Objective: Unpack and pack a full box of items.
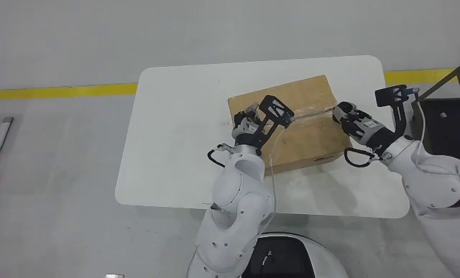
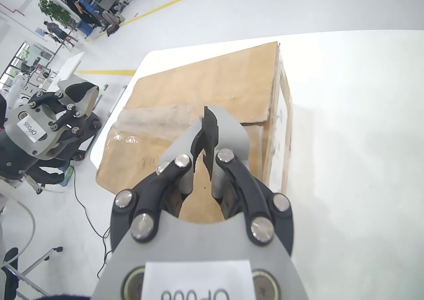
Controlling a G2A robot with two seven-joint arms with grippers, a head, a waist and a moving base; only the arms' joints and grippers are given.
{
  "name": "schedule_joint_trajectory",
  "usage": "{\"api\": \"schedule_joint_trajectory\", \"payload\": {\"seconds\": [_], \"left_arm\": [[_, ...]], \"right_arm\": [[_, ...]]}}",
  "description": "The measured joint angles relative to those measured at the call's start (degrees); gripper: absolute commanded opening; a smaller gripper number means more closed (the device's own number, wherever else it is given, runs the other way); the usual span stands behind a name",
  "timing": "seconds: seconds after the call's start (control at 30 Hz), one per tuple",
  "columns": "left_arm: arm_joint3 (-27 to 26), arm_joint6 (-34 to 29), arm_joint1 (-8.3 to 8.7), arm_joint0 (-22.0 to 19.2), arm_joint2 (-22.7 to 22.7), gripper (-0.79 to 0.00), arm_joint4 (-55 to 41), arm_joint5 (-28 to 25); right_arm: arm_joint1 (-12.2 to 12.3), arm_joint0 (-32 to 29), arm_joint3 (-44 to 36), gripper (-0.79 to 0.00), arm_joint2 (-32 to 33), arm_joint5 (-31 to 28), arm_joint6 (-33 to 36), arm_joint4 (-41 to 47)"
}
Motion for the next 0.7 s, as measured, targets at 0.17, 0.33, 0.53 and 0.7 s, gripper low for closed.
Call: {"api": "schedule_joint_trajectory", "payload": {"seconds": [0.17,0.33,0.53,0.7], "left_arm": [[0.1,0.1,-0.12,0.0,-0.3,-0.785,-0.6,-0.1],[0.0,-0.1,-0.35,0.0,-0.7,-0.785,-3.6,-1.1],[0.0,-0.6,-0.52,0.0,-0.7,-0.785,-6.5,-3.5],[1.2,-1.4,-0.65,0.3,-1.5,-0.785,-9.9,-4.7]], "right_arm": [[0.0,1.2,2.4,-0.785,-0.9,0.0,0.1,-1.0],[-0.1,2.0,3.7,-0.785,-2.1,0.4,0.5,-1.5],[-0.1,2.3,4.1,-0.785,-2.5,1.3,0.9,-2.2],[0.0,2.3,4.1,-0.785,-2.4,2.1,1.3,-2.3]]}}
